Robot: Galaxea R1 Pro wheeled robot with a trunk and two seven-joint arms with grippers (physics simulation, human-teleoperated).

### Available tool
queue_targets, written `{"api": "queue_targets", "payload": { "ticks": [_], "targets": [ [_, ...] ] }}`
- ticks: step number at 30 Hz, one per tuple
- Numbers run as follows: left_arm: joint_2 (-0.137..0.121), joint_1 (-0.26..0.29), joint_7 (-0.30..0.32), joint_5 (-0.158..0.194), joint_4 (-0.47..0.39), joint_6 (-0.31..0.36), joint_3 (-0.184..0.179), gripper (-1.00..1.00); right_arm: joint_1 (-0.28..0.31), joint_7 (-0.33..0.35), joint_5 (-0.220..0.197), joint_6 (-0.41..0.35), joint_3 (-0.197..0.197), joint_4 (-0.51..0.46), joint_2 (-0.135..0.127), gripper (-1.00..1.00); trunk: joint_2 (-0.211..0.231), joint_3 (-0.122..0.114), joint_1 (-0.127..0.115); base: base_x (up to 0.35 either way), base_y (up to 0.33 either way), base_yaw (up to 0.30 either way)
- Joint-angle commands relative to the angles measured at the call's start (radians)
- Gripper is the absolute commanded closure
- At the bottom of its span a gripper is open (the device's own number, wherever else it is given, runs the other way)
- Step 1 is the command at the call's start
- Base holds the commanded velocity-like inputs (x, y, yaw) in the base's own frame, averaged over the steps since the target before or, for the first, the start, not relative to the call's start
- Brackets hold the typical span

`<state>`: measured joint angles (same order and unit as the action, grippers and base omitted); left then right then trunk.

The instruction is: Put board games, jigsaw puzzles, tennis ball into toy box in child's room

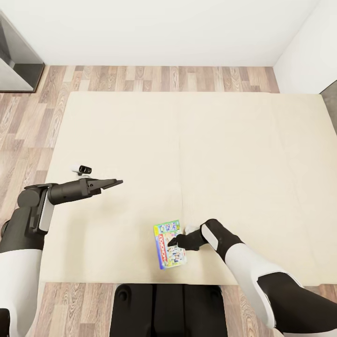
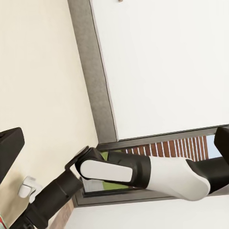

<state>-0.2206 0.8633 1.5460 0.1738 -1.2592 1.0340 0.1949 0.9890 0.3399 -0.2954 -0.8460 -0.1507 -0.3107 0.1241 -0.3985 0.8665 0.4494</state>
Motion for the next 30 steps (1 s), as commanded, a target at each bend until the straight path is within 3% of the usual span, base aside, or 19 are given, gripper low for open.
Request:
{"api": "queue_targets", "payload": {
  "ticks": [1, 19, 24, 30],
  "targets": [
    [0.000, 0.000, 0.004, 0.000, 0.000, 0.011, 0.000, -1.00, 0.000, 0.000, -0.007, -0.003, -0.008, -0.001, 0.000, -1.00, -0.002, 0.001, 0.001, 0.000, 0.000, 0.000],
    [0.000, 0.000, 0.004, 0.000, 0.000, 0.012, 0.000, -1.00, -0.002, 0.008, -0.008, -0.001, -0.007, -0.001, 0.007, -1.00, -0.002, 0.001, 0.001, 0.000, 0.000, 0.000],
    [-0.009, 0.000, 0.005, 0.000, 0.000, 0.012, -0.001, -1.00, -0.007, 0.088, -0.007, 0.029, -0.008, -0.001, 0.011, -1.00, -0.002, 0.001, 0.001, 0.000, 0.000, 0.000],
    [-0.017, 0.000, 0.005, 0.001, 0.000, 0.012, -0.001, -1.00, -0.009, 0.137, -0.005, 0.070, -0.007, 0.001, 0.012, -1.00, -0.002, 0.001, 0.001, 0.000, 0.000, 0.000]
  ]
}}
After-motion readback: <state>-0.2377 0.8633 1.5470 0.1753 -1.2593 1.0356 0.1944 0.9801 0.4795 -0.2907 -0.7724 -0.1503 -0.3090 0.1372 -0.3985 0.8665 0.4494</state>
